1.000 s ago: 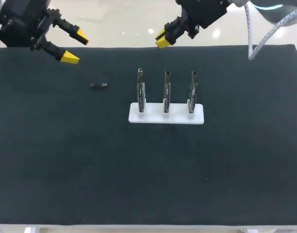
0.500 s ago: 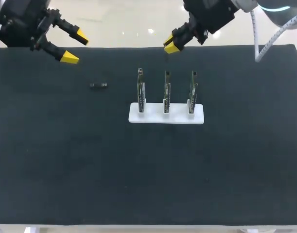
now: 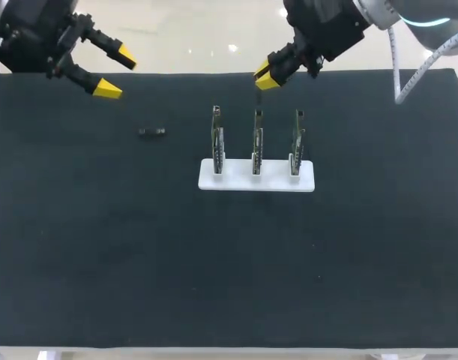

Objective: Pick up the optical module with the left hand, and insert it into the network port with the right hand.

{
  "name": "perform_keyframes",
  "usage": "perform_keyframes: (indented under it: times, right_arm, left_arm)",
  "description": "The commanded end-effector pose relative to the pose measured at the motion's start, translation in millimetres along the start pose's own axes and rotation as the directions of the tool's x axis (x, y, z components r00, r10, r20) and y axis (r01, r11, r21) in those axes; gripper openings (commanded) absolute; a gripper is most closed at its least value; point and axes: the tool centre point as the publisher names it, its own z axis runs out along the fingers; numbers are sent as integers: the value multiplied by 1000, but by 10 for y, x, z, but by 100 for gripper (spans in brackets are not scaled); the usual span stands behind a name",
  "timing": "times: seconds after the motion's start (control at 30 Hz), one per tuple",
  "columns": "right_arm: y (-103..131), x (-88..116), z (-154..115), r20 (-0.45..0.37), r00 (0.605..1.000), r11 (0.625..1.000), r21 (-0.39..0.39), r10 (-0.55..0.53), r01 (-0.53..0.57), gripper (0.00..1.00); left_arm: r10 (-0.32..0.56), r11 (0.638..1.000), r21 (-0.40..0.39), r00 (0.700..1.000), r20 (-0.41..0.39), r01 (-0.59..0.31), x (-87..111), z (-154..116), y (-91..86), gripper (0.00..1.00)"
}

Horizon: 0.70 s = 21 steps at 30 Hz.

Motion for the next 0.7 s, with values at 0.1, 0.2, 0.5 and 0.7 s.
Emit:
perform_keyframes:
  times: [0.1, 0.2, 0.5, 0.7]
  right_arm:
    - [23, 26, 26, 8, 1000, 1000, 6, -1, 1, 0]
    - [28, 34, 39, 10, 1000, 1000, 6, -1, 1, 0]
    - [44, 75, 51, 15, 1000, 1000, 10, -2, 2, 0]
    - [49, 105, 55, 18, 1000, 1000, 15, -6, 6, 0]
  left_arm:
    - [-1, 1000, 2, 1000, -3, 1, -3, -1, 7, 100]
    - [-1, 1000, 2, 1000, -3, 1, -3, -1, 7, 100]
    - [-1, 1000, 2, 1000, -3, 1, -3, -1, 7, 100]
    - [-1, 1000, 2, 1000, -3, 1, -3, -1, 7, 100]
